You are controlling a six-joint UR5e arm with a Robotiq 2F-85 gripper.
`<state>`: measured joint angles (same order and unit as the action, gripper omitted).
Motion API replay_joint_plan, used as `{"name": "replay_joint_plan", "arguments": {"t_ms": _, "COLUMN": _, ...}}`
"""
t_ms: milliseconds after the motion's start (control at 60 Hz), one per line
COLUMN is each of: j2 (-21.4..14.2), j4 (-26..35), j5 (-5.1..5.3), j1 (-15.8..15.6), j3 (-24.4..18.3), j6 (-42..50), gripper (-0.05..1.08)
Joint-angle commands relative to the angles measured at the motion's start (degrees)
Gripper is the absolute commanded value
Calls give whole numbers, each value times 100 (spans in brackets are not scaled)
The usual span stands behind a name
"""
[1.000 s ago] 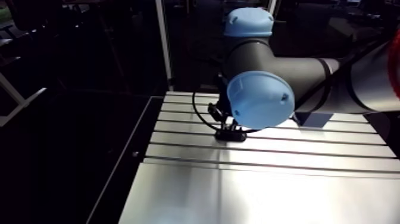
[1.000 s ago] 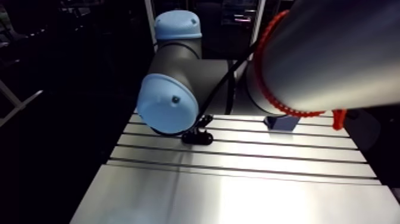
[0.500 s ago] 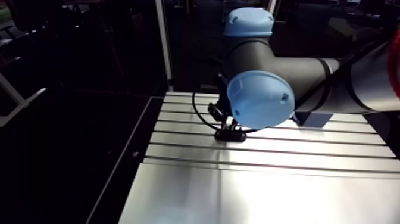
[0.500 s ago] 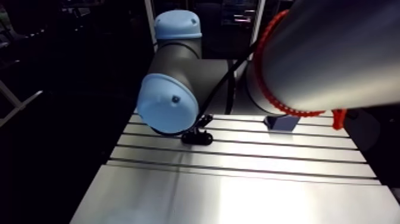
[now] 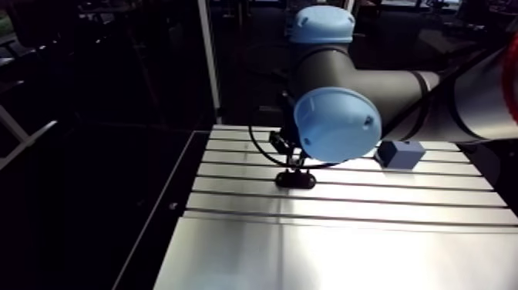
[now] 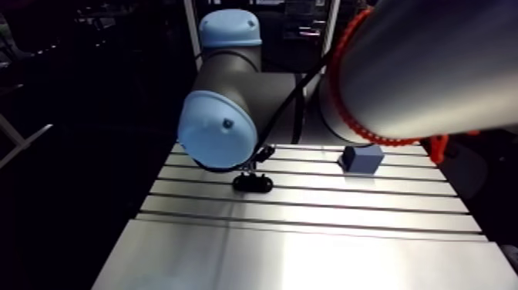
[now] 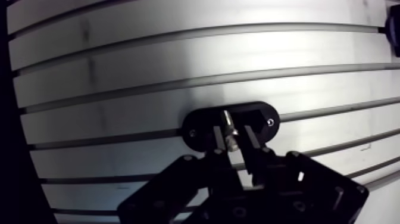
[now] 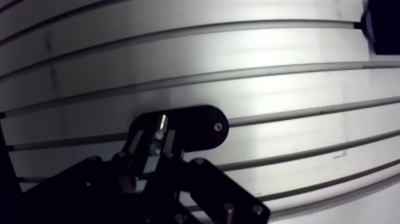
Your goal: Pick up the M10 bolt and insert it into the hex recess until seated.
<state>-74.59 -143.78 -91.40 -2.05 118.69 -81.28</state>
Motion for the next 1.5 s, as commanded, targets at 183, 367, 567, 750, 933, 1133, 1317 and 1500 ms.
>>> {"name": "replay_joint_plan", "arguments": {"t_ms": 183, "j2": -309, "j4": 514, "j5": 39, "j1": 160, "j3": -419, "j6": -273, "gripper": 81}}
{"name": "replay_joint_plan", "arguments": {"t_ms": 367, "j2": -545, "j4": 1393, "j5": 365, "j1": 322, "j3": -864, "j6": -973, "gripper": 81}}
{"name": "replay_joint_plan", "arguments": {"t_ms": 567, "j2": -622, "j4": 2656, "j5": 559, "j1": 792, "j3": -1642, "j6": -2466, "gripper": 86}}
{"name": "replay_joint_plan", "arguments": {"t_ms": 750, "j2": -555, "j4": 3864, "j5": 475, "j1": 1597, "j3": -2457, "j6": -4530, "gripper": 86}}
{"name": "replay_joint_plan", "arguments": {"t_ms": 933, "j2": -255, "j4": 4654, "j5": 329, "j1": 1814, "j3": -3296, "j6": -5423, "gripper": 84}}
{"name": "replay_joint_plan", "arguments": {"t_ms": 1133, "j2": 47, "j4": 5088, "j5": -9, "j1": 1848, "j3": -3727, "j6": -5465, "gripper": 81}}
{"name": "replay_joint_plan", "arguments": {"t_ms": 1317, "j2": 324, "j4": 5432, "j5": -15, "j1": 1918, "j3": -4074, "j6": -5465, "gripper": 81}}
{"name": "replay_joint_plan", "arguments": {"t_ms": 1500, "j2": 467, "j4": 5497, "j5": -30, "j1": 2002, "j3": -4321, "j6": -5734, "gripper": 81}}
